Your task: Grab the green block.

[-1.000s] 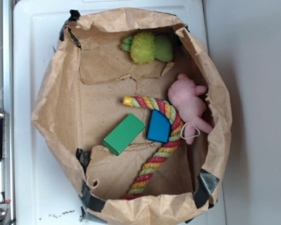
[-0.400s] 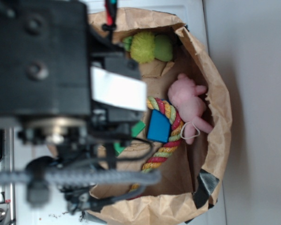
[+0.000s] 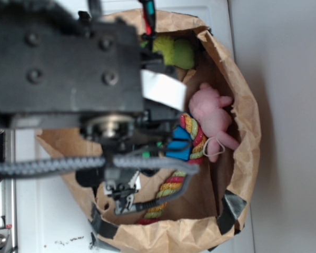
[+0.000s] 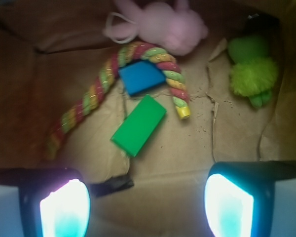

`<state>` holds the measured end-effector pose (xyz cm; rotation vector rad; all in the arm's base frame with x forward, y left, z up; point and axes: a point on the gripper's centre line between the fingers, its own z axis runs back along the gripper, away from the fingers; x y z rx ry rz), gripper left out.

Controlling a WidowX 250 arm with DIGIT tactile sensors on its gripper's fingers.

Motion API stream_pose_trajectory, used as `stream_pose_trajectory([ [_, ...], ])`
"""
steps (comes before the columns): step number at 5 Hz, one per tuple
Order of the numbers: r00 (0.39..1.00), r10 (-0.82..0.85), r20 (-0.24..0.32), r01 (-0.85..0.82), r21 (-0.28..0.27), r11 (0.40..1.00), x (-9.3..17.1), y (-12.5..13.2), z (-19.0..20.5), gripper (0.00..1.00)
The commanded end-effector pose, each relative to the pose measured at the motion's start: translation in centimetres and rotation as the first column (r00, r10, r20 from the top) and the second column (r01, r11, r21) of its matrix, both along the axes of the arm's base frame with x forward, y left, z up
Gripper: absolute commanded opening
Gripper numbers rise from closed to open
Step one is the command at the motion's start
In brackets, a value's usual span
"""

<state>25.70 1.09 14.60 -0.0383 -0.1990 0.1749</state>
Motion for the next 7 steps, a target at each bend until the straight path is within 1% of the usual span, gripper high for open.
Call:
stream_pose_trajectory([
  [1,0.978,0.200,0.054,-0.198,-0.048,0.979,-0.5,0.0,0.3,1.00],
  [5,0.978,0.200,0.054,-0.198,-0.048,0.979,-0.5,0.0,0.3,1.00],
  [6,0.957,0.282,0.069,-0.280,-0.049,0.959,0.4,0.8,-1.1,1.00],
  [7,0.937,0.342,0.066,-0.340,-0.033,0.940,1.1,1.5,-2.8,1.00],
])
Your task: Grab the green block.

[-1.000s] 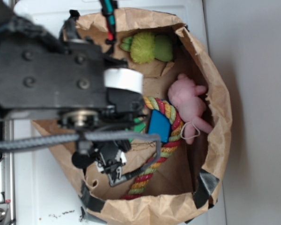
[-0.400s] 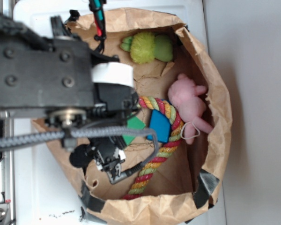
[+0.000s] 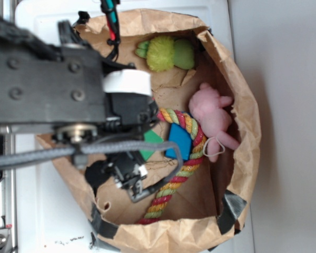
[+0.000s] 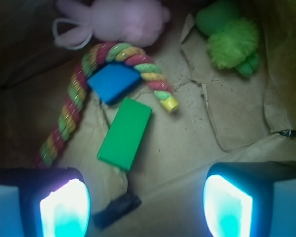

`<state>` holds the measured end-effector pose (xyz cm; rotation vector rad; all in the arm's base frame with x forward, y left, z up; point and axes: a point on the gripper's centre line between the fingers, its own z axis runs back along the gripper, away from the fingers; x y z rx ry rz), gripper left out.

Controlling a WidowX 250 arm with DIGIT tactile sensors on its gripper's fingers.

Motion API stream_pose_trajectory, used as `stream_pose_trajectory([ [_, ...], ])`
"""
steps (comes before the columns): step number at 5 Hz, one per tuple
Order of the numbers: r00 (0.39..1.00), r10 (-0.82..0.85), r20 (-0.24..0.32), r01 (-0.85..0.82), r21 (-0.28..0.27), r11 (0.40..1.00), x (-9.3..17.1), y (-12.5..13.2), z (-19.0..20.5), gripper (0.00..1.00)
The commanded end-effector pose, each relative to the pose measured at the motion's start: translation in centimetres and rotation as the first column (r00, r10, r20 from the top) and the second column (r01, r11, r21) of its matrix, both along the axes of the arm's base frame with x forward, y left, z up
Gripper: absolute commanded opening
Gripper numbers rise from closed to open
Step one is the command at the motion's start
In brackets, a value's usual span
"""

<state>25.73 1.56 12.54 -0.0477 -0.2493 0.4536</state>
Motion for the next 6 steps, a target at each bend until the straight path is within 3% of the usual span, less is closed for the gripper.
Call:
stream_pose_trajectory([
  [1,0.996,0.089,0.022,-0.089,0.004,0.996,2.0,1.1,-2.1,1.00],
  [3,0.990,0.138,0.016,-0.138,-0.004,0.990,4.0,0.5,-4.2,1.00],
  [5,0.971,0.229,-0.067,-0.230,-0.014,0.973,2.6,0.0,-4.1,1.00],
  [6,0.970,0.229,-0.079,-0.231,-0.011,0.973,2.6,0.4,-4.0,1.00],
])
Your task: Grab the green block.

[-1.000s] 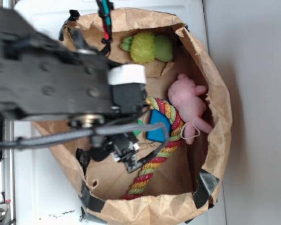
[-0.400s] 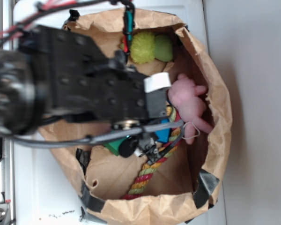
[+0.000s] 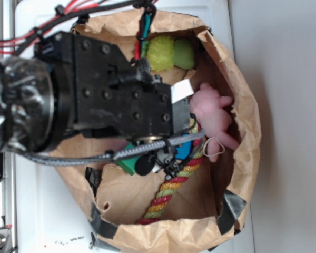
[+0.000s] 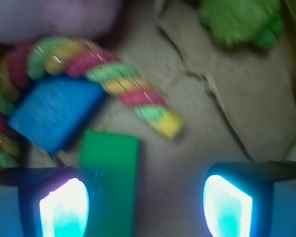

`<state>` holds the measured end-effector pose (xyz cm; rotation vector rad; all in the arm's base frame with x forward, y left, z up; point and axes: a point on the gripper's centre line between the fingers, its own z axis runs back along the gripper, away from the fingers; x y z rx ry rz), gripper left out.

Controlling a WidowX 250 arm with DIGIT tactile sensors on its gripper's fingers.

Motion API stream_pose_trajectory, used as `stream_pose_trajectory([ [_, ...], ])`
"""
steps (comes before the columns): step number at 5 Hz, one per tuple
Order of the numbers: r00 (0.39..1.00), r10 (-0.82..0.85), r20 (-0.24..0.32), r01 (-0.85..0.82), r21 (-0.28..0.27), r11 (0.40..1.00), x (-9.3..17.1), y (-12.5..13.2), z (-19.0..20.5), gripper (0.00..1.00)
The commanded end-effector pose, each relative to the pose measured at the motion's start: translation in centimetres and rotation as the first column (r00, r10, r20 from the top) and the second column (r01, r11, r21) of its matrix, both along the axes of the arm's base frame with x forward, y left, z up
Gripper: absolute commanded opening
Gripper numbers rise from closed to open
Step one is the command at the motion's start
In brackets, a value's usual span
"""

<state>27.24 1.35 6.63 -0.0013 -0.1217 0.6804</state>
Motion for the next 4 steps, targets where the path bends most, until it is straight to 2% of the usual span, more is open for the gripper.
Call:
stream_pose_trajectory([
  [1,0.998,-0.008,0.058,0.008,0.004,1.000,1.2,0.7,2.0,1.00],
  [3,0.996,0.002,0.090,0.003,-0.048,0.999,2.7,1.4,2.9,1.00],
  [4,0.995,0.004,0.101,0.001,-0.049,0.999,3.2,1.9,2.1,1.00],
])
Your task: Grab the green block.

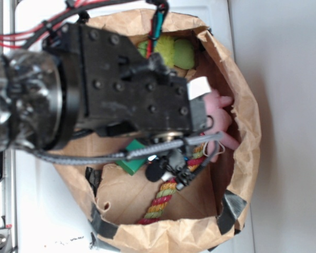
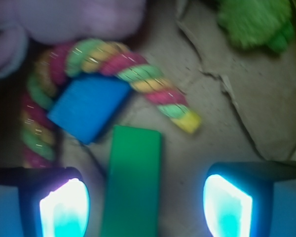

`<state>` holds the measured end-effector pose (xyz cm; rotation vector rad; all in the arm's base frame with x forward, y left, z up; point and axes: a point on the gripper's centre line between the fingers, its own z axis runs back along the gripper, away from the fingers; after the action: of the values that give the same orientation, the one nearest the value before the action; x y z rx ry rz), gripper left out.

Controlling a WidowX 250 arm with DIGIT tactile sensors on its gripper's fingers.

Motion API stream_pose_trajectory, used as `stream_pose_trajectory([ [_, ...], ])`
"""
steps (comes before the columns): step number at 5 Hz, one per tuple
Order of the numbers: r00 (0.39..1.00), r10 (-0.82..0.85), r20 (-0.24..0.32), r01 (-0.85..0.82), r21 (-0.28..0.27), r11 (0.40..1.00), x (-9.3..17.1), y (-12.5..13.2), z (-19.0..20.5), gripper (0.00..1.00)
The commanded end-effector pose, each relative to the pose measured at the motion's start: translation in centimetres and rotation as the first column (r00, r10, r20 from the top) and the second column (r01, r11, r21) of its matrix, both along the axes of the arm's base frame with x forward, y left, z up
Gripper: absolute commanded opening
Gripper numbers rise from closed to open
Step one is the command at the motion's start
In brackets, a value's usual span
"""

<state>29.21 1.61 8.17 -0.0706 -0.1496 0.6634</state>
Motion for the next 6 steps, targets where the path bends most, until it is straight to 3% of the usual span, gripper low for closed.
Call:
stream_pose_trajectory([
  [1,0.998,0.009,0.060,-0.008,-0.005,1.000,1.0,1.6,0.9,1.00],
  [5,0.997,-0.070,0.043,0.069,0.021,0.997,0.5,-0.4,0.4,1.00],
  [6,0.988,-0.134,0.073,0.132,0.034,0.991,-0.5,-1.1,0.7,1.00],
])
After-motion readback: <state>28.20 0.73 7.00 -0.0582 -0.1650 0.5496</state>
